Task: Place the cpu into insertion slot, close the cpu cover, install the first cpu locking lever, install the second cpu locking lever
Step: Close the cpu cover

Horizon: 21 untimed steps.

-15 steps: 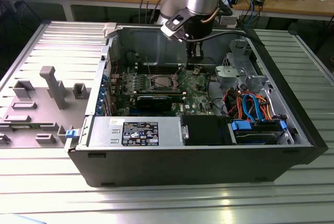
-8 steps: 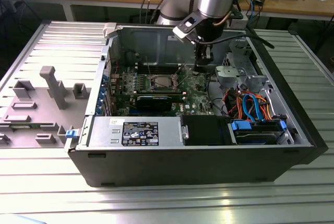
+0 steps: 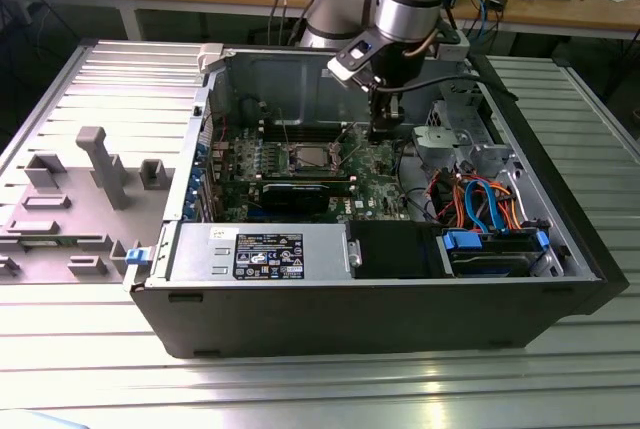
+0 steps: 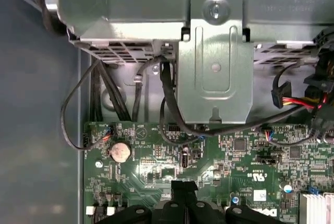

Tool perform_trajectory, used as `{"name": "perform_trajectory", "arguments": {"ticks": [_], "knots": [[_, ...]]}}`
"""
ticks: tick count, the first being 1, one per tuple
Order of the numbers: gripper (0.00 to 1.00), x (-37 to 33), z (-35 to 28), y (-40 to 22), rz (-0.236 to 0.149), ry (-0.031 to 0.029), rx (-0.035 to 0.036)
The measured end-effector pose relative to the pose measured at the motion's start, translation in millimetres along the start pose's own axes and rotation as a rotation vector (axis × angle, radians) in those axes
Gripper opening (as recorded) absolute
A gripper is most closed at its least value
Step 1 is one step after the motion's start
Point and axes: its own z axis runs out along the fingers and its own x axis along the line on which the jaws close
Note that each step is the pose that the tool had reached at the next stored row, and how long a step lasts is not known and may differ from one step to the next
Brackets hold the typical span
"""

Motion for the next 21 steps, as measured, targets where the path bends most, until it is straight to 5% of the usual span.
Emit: {"name": "perform_trajectory", "arguments": {"ticks": [15, 21], "knots": [[0.11, 0.6, 3.0, -36.1, 0.0, 0.0001, -0.0005], [0.11, 1.0, 7.2, -59.3, 0.0, 0.0001, -0.0007]]}}
